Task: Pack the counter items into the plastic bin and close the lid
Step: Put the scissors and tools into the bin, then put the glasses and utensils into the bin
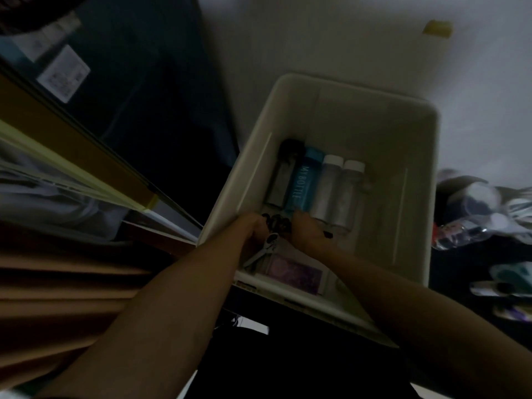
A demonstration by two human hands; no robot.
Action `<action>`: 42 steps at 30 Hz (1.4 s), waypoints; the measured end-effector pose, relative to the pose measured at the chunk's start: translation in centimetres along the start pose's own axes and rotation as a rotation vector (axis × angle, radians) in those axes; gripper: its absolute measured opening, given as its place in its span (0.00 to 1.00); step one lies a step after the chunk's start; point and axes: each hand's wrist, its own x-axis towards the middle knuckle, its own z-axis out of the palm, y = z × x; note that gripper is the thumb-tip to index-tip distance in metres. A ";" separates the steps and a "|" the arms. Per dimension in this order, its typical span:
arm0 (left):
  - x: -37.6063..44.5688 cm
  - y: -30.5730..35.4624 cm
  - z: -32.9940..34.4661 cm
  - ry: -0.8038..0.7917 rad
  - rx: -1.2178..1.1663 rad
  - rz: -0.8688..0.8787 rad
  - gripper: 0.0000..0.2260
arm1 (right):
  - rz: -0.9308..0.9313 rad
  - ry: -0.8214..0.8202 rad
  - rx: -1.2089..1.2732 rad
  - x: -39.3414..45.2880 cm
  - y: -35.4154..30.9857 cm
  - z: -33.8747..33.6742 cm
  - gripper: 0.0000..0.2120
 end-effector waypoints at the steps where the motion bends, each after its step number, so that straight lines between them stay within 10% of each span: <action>1: 0.0 -0.1 0.0 0.017 -0.018 0.017 0.21 | 0.002 -0.063 -0.025 -0.4 -0.2 0.1 0.22; 9: -0.7 -0.5 0.2 0.083 -0.079 0.063 0.20 | 0.031 -0.076 0.115 1.2 0.0 2.0 0.04; 26: -3.1 -0.3 0.7 0.220 0.051 0.186 0.16 | 0.029 -0.147 0.029 -1.6 0.2 -3.3 0.19; 33: -11.1 0.4 2.0 0.753 0.086 0.735 0.11 | -0.223 0.337 0.531 -12.2 2.9 -13.0 0.13; 42: -18.1 8.9 13.3 0.660 -0.052 1.240 0.04 | 0.016 0.793 0.944 -27.3 14.6 -12.3 0.06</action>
